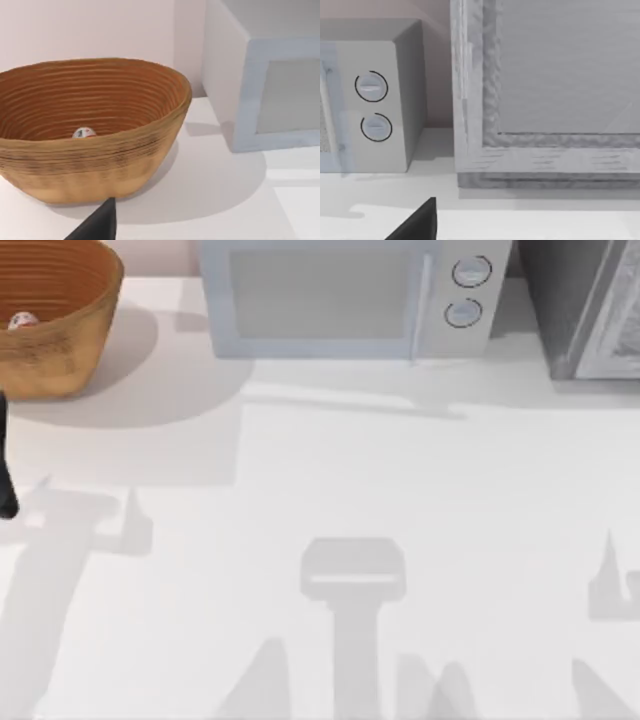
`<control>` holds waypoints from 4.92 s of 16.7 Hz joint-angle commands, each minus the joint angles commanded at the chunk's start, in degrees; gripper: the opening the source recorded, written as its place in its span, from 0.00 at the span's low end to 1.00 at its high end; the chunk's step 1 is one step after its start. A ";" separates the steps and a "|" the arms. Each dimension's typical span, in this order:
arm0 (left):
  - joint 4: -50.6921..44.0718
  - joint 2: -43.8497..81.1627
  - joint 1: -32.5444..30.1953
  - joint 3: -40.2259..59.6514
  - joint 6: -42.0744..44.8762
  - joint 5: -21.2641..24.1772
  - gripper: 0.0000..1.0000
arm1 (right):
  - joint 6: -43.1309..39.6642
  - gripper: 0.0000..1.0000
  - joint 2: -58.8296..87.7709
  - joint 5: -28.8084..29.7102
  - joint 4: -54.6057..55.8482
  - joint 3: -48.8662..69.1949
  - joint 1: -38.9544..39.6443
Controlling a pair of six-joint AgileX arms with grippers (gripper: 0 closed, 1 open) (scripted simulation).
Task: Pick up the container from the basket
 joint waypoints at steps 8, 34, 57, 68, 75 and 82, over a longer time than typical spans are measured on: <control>-26.64 55.54 1.09 55.40 2.54 6.97 1.00 | 0.00 1.00 0.00 0.00 0.00 0.00 0.00; -65.31 131.63 10.19 136.23 5.04 5.59 1.00 | 0.00 1.00 0.00 0.00 0.00 0.00 0.00; -63.40 140.33 9.31 143.23 4.16 5.48 0.17 | 0.00 1.00 0.00 0.00 0.00 0.00 0.00; -63.44 138.40 9.39 143.55 4.15 5.64 0.00 | 0.00 1.00 0.00 0.00 0.00 0.00 0.00; -59.39 127.68 7.26 132.22 2.67 7.46 0.00 | 0.00 1.00 0.00 0.00 0.00 0.00 0.00; -44.40 92.55 1.47 97.36 0.54 11.41 0.00 | 0.00 1.00 0.00 0.00 0.00 0.00 0.00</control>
